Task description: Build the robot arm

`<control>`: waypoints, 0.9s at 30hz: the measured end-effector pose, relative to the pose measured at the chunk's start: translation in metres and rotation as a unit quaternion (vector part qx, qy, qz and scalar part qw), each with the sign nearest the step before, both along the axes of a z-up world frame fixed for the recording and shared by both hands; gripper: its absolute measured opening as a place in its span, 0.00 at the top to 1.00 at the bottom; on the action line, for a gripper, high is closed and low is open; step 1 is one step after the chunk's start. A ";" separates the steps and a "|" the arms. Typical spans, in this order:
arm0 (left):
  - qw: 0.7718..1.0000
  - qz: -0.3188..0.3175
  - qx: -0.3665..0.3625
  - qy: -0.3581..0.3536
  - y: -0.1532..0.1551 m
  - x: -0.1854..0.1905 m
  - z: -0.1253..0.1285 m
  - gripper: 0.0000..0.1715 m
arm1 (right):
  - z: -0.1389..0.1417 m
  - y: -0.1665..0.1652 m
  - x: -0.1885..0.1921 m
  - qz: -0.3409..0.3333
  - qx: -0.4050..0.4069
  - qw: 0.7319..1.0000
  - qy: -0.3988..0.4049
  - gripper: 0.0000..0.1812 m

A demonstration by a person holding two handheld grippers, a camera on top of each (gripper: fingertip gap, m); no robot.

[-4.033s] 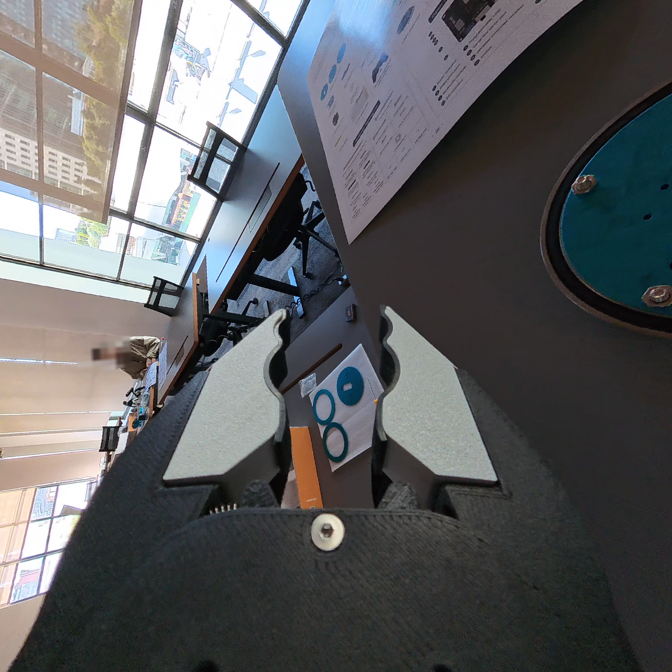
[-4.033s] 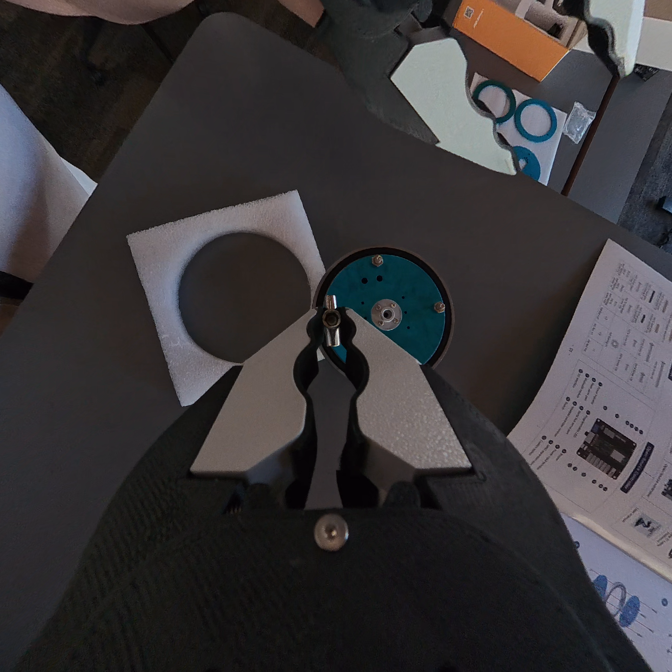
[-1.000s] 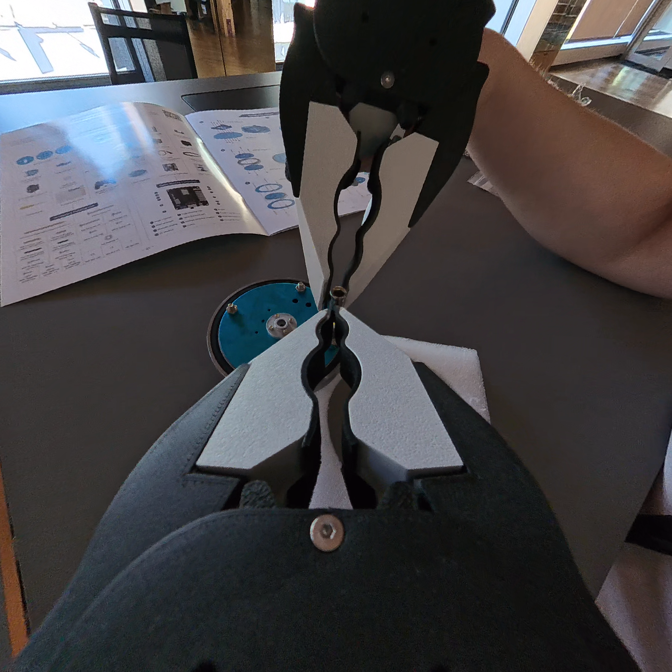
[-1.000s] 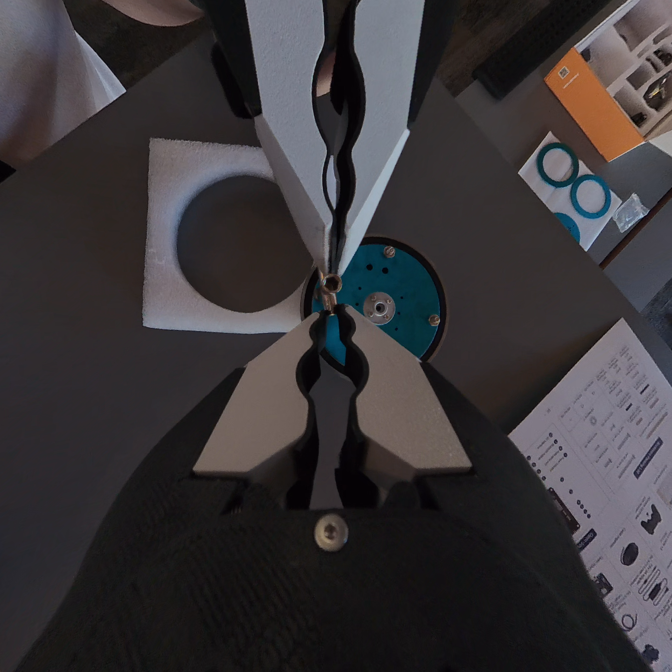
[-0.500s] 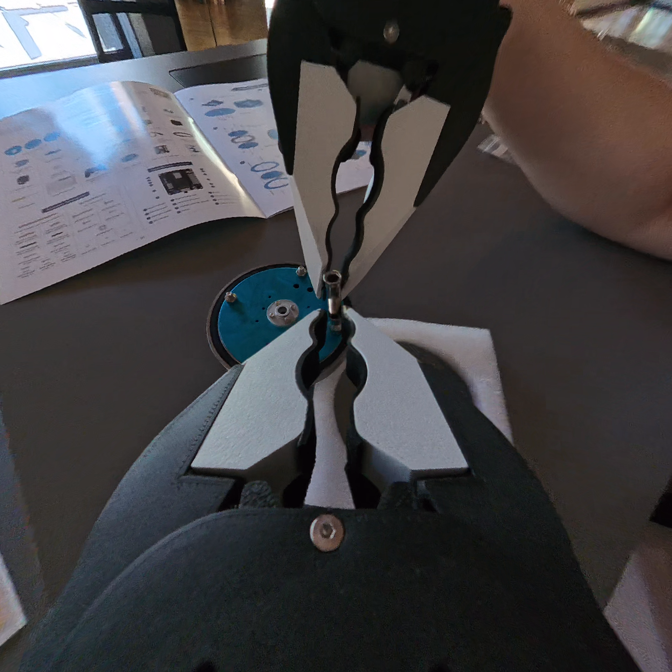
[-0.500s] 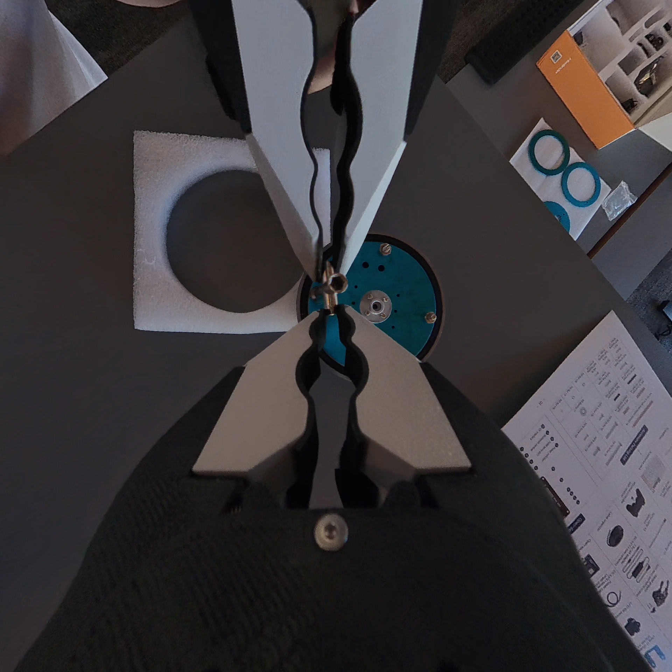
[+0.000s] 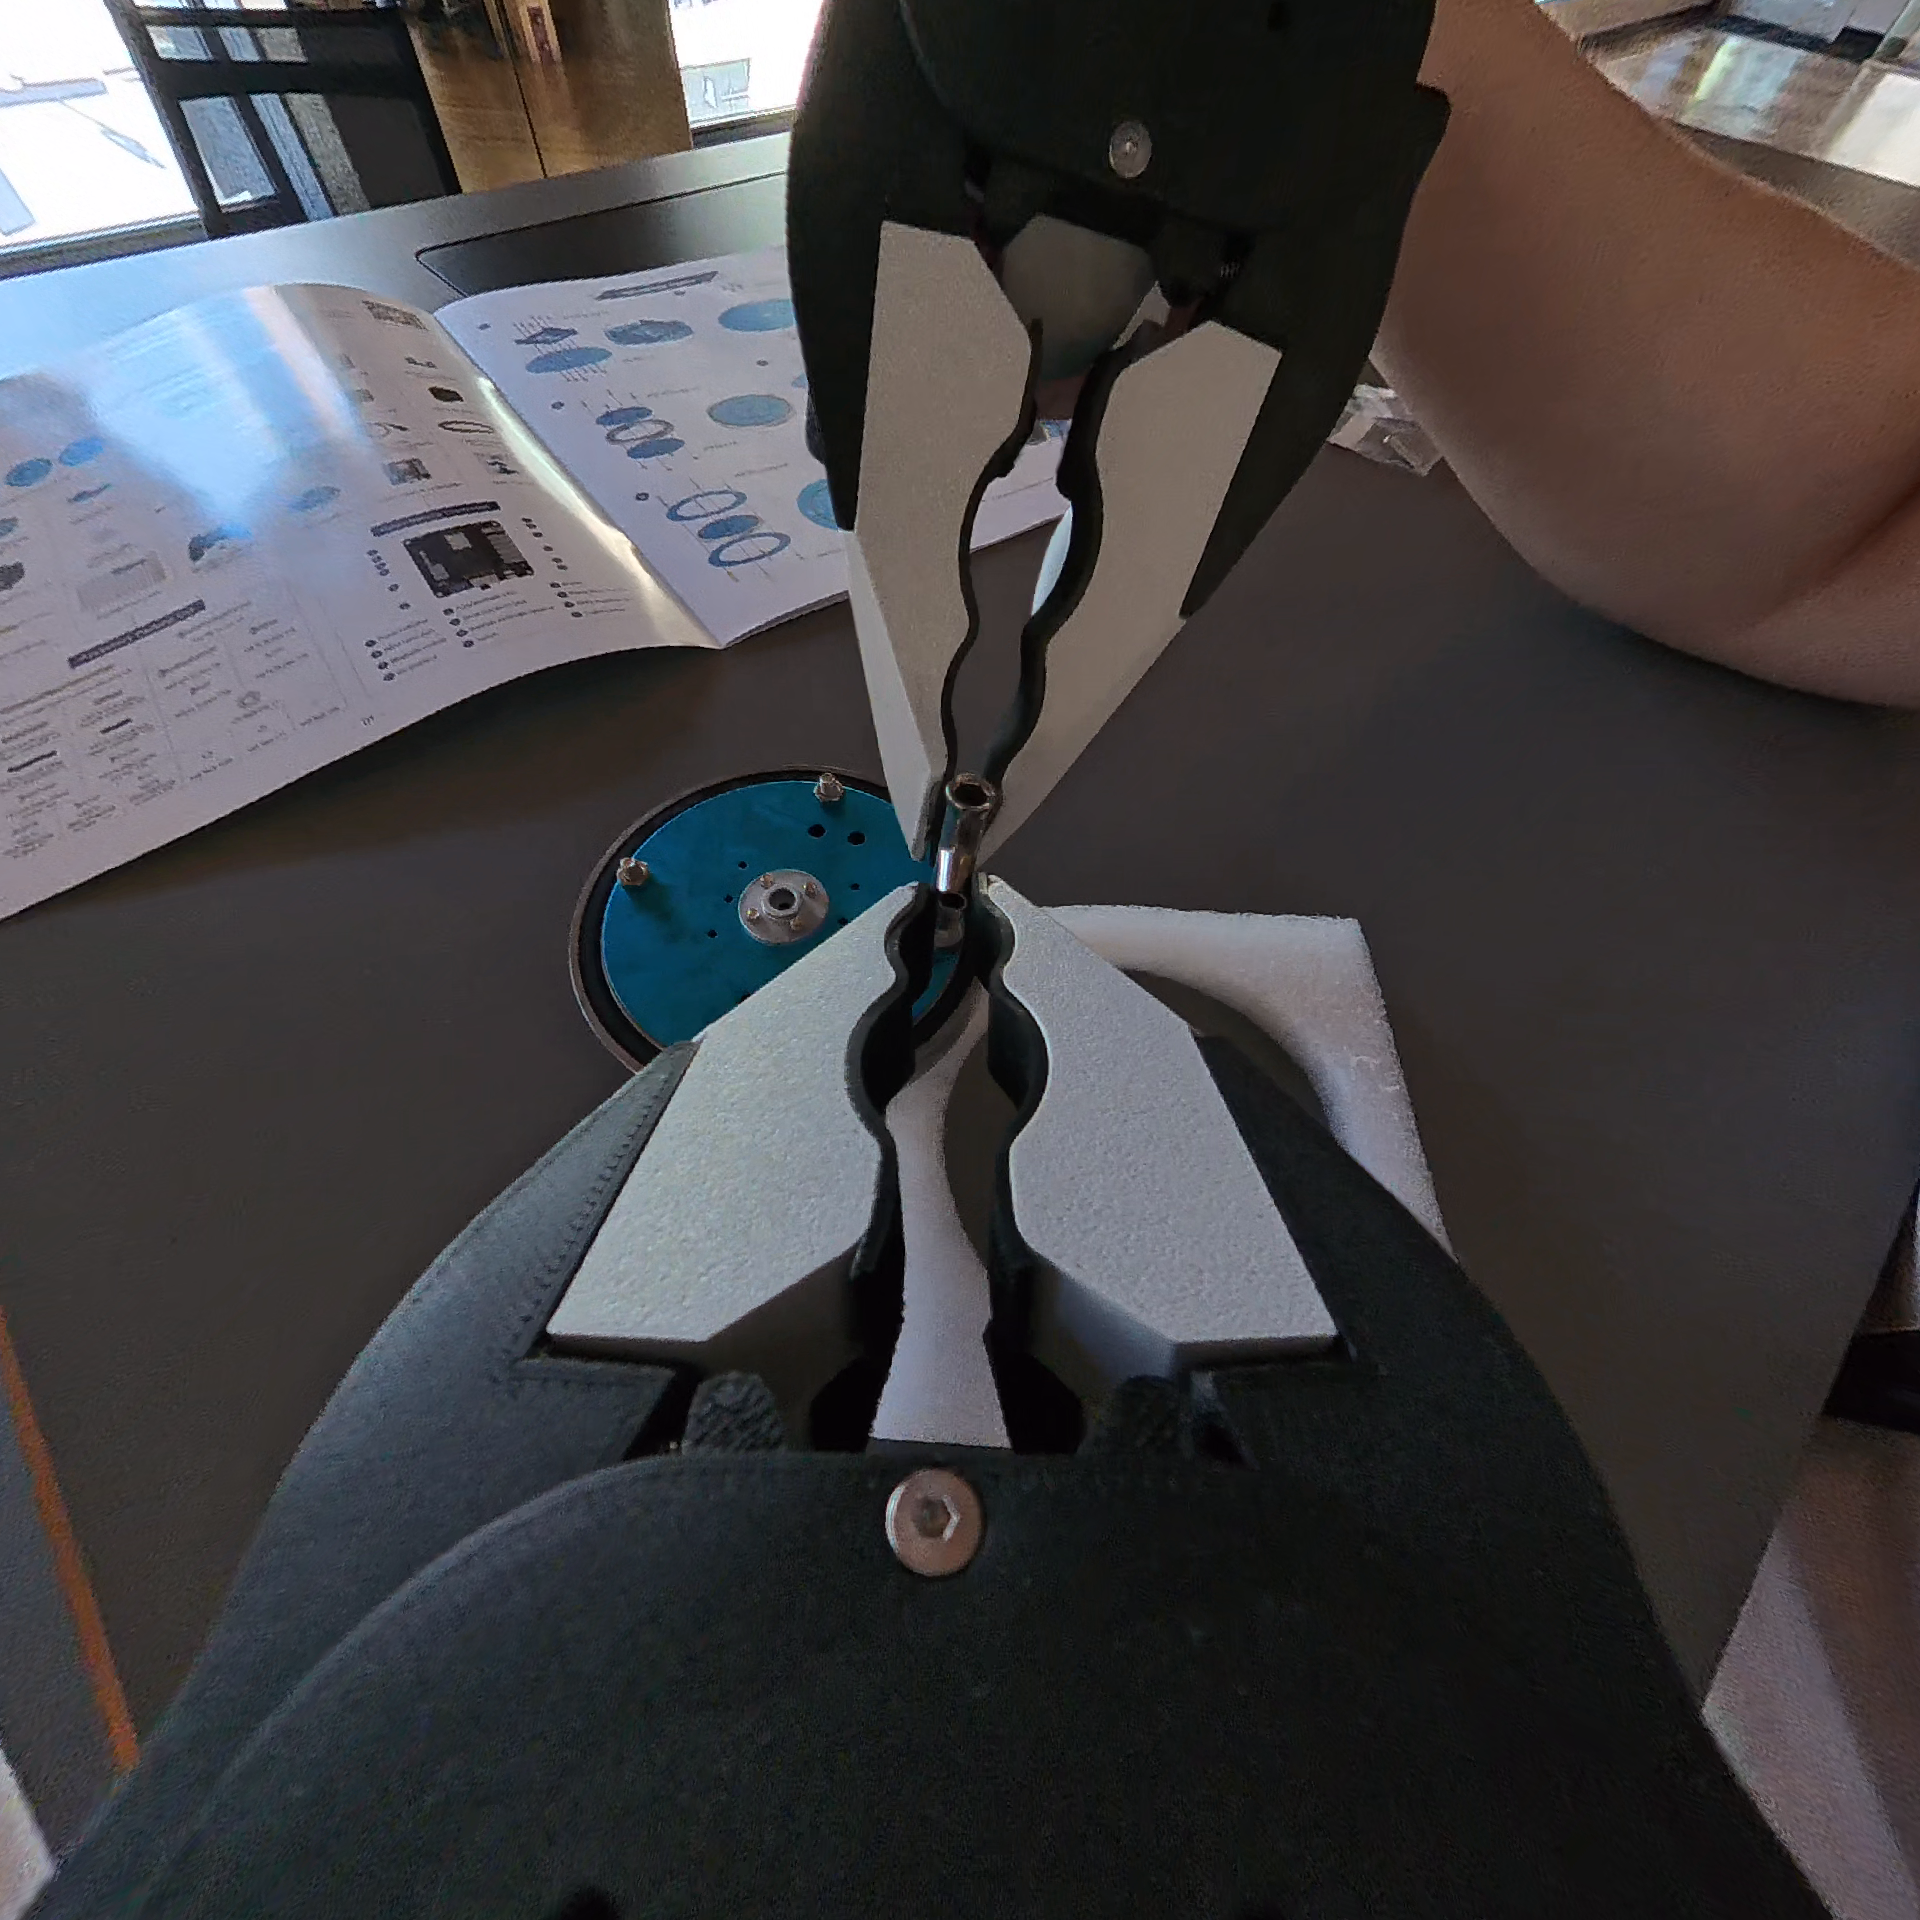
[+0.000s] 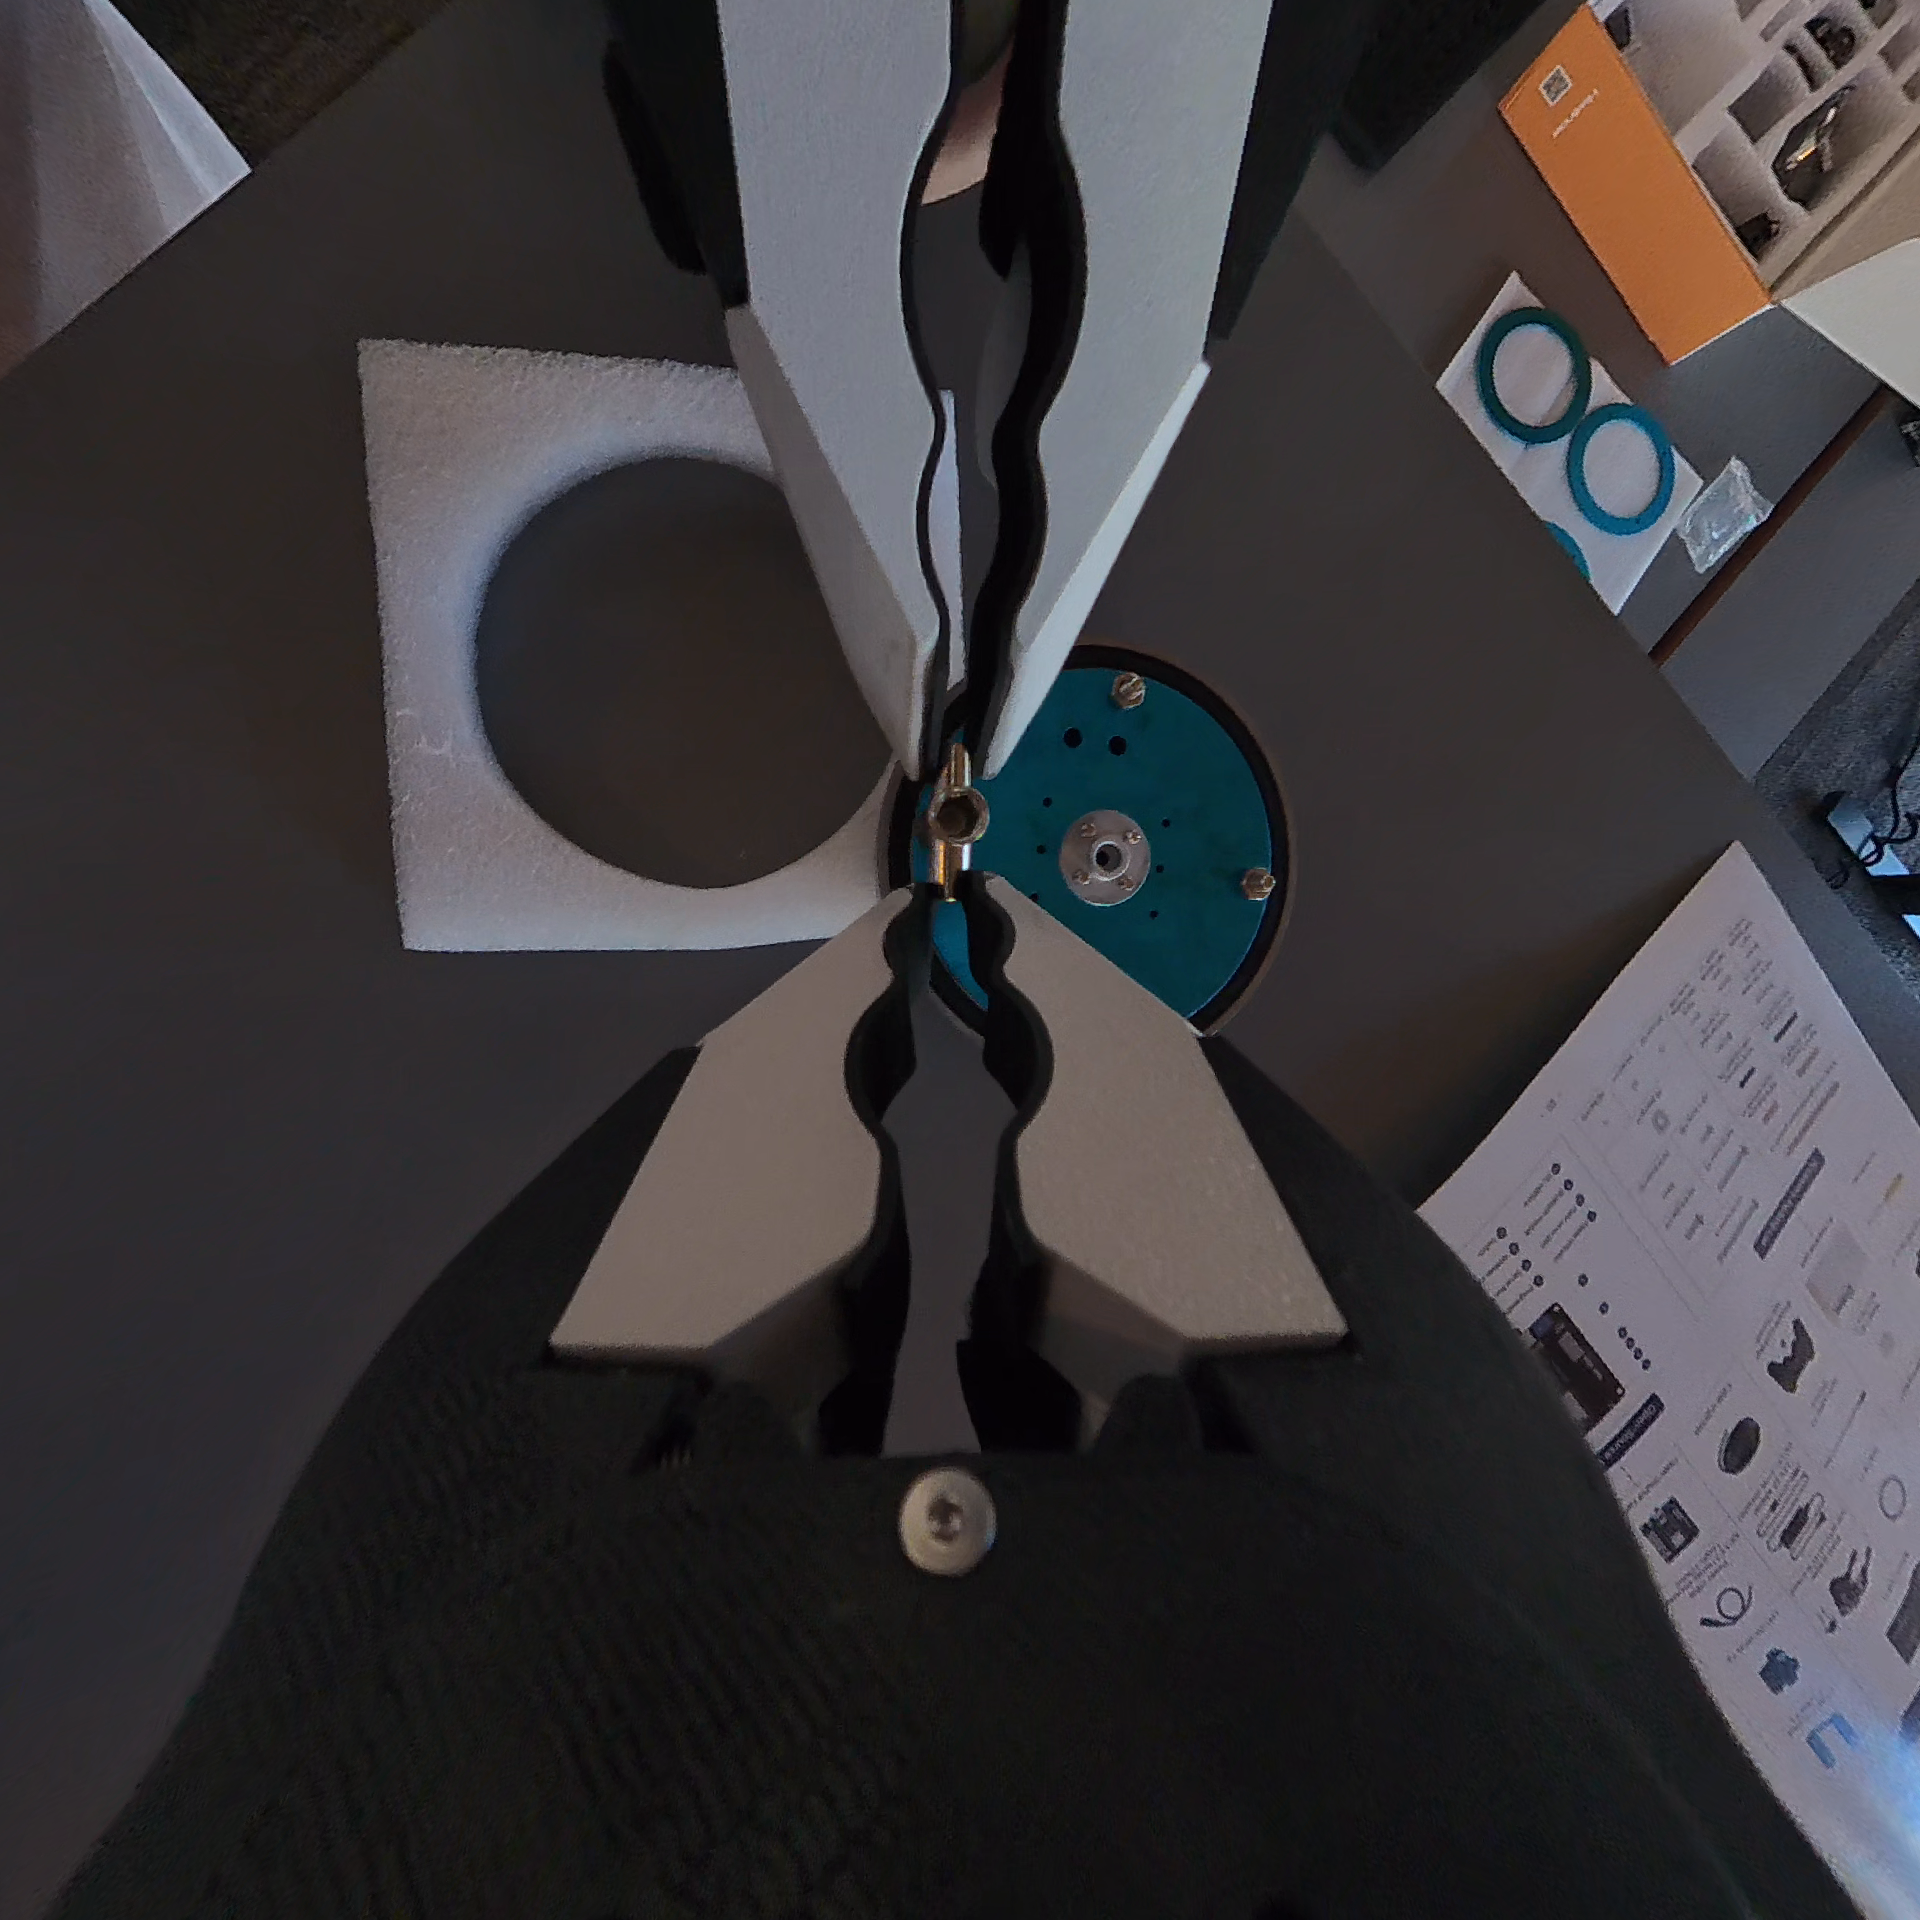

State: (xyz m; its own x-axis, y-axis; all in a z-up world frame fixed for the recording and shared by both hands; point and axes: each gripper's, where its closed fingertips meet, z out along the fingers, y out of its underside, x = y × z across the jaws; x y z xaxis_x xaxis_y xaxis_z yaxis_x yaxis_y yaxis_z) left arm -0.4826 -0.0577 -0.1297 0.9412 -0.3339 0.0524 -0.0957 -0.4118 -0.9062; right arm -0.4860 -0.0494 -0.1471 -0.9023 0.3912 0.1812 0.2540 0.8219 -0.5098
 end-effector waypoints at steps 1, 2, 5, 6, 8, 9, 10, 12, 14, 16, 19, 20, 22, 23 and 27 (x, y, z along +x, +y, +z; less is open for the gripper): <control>1.000 0.003 0.000 0.005 0.001 -0.001 0.000 0.97 | 0.000 0.000 -0.002 -0.003 0.000 1.000 0.002 0.97; 1.000 0.005 0.001 0.009 0.001 -0.002 0.000 0.97 | 0.000 0.000 -0.003 -0.005 -0.002 1.000 0.003 0.97; 1.000 0.006 0.004 0.004 0.002 -0.002 -0.001 0.97 | -0.001 0.000 -0.004 -0.011 -0.006 1.000 0.001 0.97; 1.000 0.003 0.004 0.000 0.002 -0.002 -0.001 0.97 | -0.001 0.001 -0.004 -0.012 -0.006 1.000 0.001 0.97; 1.000 0.004 0.004 -0.002 0.002 -0.002 -0.001 0.97 | 0.000 0.000 -0.004 -0.014 -0.006 1.000 0.006 0.95; 1.000 0.004 0.004 -0.002 0.002 -0.002 -0.001 0.97 | 0.002 0.000 -0.003 -0.014 -0.009 1.000 0.007 0.95; 1.000 0.002 0.002 -0.003 0.001 -0.002 -0.002 0.97 | 0.003 -0.001 -0.003 -0.015 -0.012 1.000 0.007 0.95; 1.000 0.004 0.002 0.001 0.001 -0.003 -0.002 0.97 | 0.005 0.000 -0.003 -0.024 -0.019 1.000 0.005 0.95; 1.000 0.003 0.001 0.005 0.001 -0.003 -0.002 0.97 | 0.006 0.001 -0.004 -0.035 -0.026 0.999 -0.001 0.97; 1.000 0.006 0.001 0.014 0.002 -0.004 -0.002 0.97 | 0.005 0.002 -0.005 -0.051 -0.032 0.998 -0.009 0.97; 1.000 0.009 -0.001 0.030 0.002 -0.007 -0.003 0.97 | 0.005 0.001 -0.005 -0.076 -0.040 0.996 -0.028 0.97; 0.999 0.011 -0.003 0.033 0.003 -0.008 -0.004 0.96 | 0.005 0.001 -0.004 -0.084 -0.042 0.995 -0.033 0.97; 0.999 0.010 -0.013 0.042 0.003 -0.010 -0.009 0.99 | 0.005 -0.001 0.000 -0.087 -0.042 0.994 -0.045 0.98; 0.998 0.016 -0.021 0.055 0.003 -0.014 -0.013 1.00 | 0.004 -0.004 0.006 -0.076 -0.045 0.994 -0.059 1.00; 0.998 0.011 -0.018 0.067 0.004 -0.012 -0.016 1.00 | -0.007 0.000 0.007 -0.068 0.010 0.997 -0.044 1.00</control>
State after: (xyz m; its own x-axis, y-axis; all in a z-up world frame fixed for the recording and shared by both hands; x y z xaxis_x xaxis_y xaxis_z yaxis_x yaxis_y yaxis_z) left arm -0.4950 -0.0534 -0.1458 0.9478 -0.3128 -0.0621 -0.2046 -0.4473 -0.8706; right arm -0.4785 -0.0490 -0.1538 -0.8535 0.5088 0.1130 0.4074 0.7865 -0.4641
